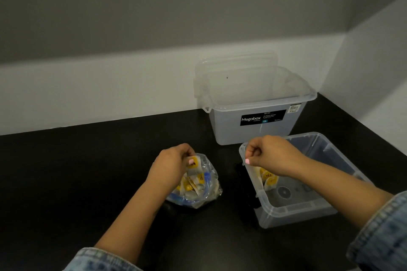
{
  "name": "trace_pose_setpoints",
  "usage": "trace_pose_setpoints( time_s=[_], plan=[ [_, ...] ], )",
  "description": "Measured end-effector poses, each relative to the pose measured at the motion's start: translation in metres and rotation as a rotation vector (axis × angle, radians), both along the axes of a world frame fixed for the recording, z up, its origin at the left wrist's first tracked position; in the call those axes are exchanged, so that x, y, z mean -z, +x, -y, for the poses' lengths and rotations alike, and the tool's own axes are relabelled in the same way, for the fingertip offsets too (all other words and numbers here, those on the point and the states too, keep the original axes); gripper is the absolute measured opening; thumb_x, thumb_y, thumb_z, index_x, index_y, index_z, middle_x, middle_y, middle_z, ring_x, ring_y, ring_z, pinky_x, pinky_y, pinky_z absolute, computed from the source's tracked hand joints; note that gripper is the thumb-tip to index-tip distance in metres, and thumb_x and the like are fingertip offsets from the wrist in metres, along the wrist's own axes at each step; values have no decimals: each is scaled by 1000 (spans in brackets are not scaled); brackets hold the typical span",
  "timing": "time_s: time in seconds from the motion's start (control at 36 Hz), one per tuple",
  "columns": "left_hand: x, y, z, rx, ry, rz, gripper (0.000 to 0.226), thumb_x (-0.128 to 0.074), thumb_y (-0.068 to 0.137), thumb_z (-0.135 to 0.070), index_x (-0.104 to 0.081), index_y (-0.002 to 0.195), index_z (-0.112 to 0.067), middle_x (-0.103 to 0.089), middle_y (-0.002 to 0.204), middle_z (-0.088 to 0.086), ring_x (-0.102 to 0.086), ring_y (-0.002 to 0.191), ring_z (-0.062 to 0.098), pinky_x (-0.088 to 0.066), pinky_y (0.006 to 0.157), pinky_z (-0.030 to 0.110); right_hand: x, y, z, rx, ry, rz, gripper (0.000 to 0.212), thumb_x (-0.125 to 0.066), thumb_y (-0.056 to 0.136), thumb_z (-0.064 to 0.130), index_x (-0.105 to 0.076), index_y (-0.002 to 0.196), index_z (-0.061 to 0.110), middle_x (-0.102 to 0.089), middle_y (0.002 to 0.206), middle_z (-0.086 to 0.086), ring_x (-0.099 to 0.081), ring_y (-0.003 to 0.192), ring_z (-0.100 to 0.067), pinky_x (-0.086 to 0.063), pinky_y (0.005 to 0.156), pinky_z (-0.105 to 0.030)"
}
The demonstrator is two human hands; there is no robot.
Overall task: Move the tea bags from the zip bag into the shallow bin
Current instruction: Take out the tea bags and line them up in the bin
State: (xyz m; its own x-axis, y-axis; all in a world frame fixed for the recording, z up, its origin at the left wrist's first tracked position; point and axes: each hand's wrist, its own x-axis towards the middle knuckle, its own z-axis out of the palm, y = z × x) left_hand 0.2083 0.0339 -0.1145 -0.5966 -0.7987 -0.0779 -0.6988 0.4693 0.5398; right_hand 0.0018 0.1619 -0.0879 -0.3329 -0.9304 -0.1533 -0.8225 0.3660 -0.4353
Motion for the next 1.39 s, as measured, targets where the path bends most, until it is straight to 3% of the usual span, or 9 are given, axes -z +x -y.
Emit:
trace_pose_setpoints(
  time_s=[0.08,0.28,0.39,0.47,0.61,0.72,0.94,1.08,1.39],
  plan=[
    [-11,-4,-4,-10,14,-72,12,-55,93,-23,-55,94,-34,-58,94,-10,-58,83,6,-50,73,22,-4,6,4,14,-75,36,11,-69,85,30,-60,78,31,-63,77,13,-61,79,-5,-52,77,-28],
    [-36,-25,-27,94,-72,-269,10,-62,89,-19,-62,97,-25,-61,88,-10,-59,84,5,-49,72,18,-19,14,8,-85,-162,149,35,-76,80,27,-62,111,25,-64,98,10,-60,92,-5,-44,74,-14],
    [-41,-45,-44,171,-117,-353,14,-69,84,-21,-65,97,-24,-65,84,-9,-62,81,6,-54,75,25,-26,4,4,-100,-183,103,23,-77,77,30,-66,97,25,-67,88,10,-62,84,-4,-44,68,-13],
    [-40,-62,-54,208,-118,-393,15,-72,82,-20,-66,96,-22,-62,78,-14,-60,75,0,-50,71,12,-30,-8,-5,-92,-149,93,13,-78,77,29,-69,84,23,-66,74,9,-60,68,-3,-45,63,-19],
    [-35,-84,-71,270,-64,-357,23,-72,81,-19,-65,103,-21,-61,78,-16,-62,78,-1,-51,77,14,-26,-28,-27,-96,-8,45,15,-77,77,31,-68,78,20,-64,69,4,-60,66,-10,-51,68,-32],
    [-30,-92,-75,268,-48,-330,30,-71,82,-19,-62,109,-27,-60,80,-23,-62,85,-4,-53,85,26,-11,-49,-40,-108,107,7,14,-74,80,32,-65,78,21,-62,72,4,-57,68,-9,-49,71,-30],
    [-22,-95,-74,224,-43,-285,29,-67,86,-18,-60,113,-28,-60,91,-20,-60,87,-4,-52,86,25,27,-73,-50,-68,312,-58,21,-72,82,29,-55,70,32,-59,77,12,-60,83,-8,-52,87,-32],
    [-16,-94,-75,195,-20,-277,31,-65,87,-17,-59,115,-27,-59,94,-19,-60,90,-2,-52,87,23,47,-71,-41,-82,360,-56,2,-69,85,24,-69,85,22,-63,79,8,-59,77,-10,-54,82,-30],
    [-10,-88,-76,113,-23,-280,29,-65,87,-18,-58,112,-30,-62,95,-17,-60,89,-3,-50,81,15,74,-64,-15,9,411,-206,17,-71,80,20,-66,96,17,-67,89,-3,-66,79,-18,-58,76,-31]
  ],
)
